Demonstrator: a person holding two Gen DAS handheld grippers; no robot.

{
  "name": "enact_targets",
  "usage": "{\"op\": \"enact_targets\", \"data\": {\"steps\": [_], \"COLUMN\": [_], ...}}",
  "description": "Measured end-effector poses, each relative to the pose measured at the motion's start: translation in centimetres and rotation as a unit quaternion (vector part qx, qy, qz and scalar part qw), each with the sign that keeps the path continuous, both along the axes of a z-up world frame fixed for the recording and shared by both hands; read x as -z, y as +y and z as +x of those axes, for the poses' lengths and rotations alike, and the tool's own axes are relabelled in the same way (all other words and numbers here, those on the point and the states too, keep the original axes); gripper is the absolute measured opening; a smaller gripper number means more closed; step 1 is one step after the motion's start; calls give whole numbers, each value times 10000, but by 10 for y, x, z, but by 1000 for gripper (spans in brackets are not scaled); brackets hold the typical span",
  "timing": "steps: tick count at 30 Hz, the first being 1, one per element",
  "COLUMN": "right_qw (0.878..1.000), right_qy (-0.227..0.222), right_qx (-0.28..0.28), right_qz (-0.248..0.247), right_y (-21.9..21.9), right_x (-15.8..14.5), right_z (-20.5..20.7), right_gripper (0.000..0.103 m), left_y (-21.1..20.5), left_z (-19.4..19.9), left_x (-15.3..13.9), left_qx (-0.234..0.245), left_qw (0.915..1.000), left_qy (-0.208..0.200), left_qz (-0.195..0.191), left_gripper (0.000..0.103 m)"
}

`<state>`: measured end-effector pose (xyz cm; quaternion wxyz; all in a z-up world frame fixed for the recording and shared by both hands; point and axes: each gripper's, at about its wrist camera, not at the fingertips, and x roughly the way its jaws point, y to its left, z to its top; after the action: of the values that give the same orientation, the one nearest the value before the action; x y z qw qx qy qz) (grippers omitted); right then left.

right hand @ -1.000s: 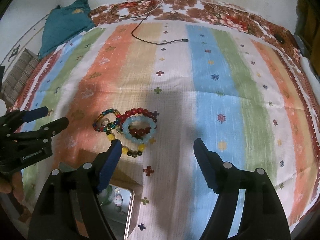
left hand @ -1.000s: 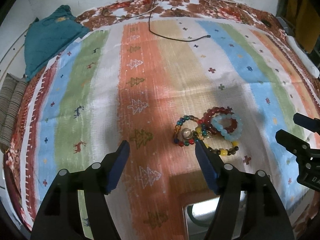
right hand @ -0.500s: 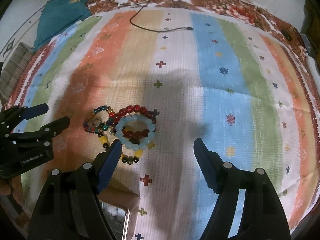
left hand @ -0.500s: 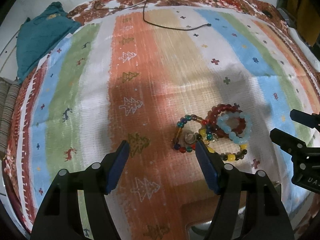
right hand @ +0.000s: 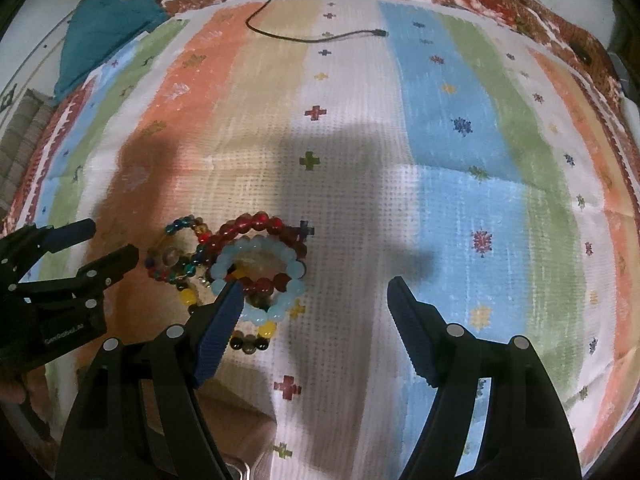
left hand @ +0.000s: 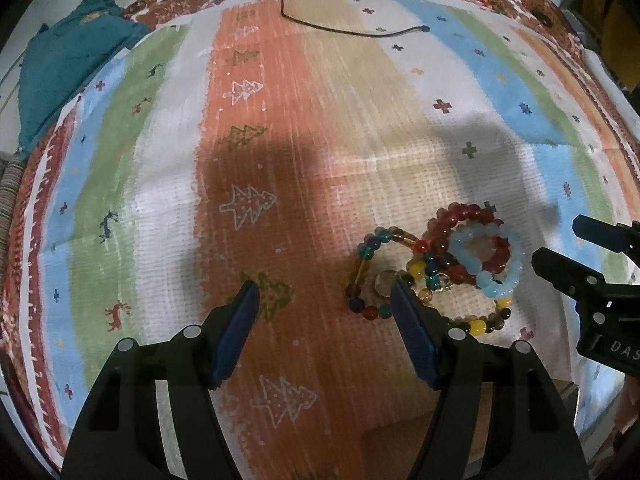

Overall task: Organize jewelry
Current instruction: 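Move both grippers back to the remaining bracelets on the cloth, then grasp the multicolour bead bracelet with the left gripper while the right grasps the light blue bracelet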

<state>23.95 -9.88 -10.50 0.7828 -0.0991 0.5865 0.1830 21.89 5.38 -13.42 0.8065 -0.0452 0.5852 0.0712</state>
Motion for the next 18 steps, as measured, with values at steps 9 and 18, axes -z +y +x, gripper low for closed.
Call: {"op": "enact_targets", "data": {"steps": [9,18], "right_qw": [9999,9994], "right_qy": [118,238], "right_qx": [-48,-85], "right_qz": [-92,-245], "right_y": [6,11], "right_x": [12,27], "right_z": [8,13], "right_gripper": [74,61], "left_y": [2,3], "left_z": [8,11], "left_x": [16,31], "left_qx": [61,150], "left_qw": [9997,9990], "left_qy": [221,422], "left_qz": [-18,74], "left_gripper": [66,64]}}
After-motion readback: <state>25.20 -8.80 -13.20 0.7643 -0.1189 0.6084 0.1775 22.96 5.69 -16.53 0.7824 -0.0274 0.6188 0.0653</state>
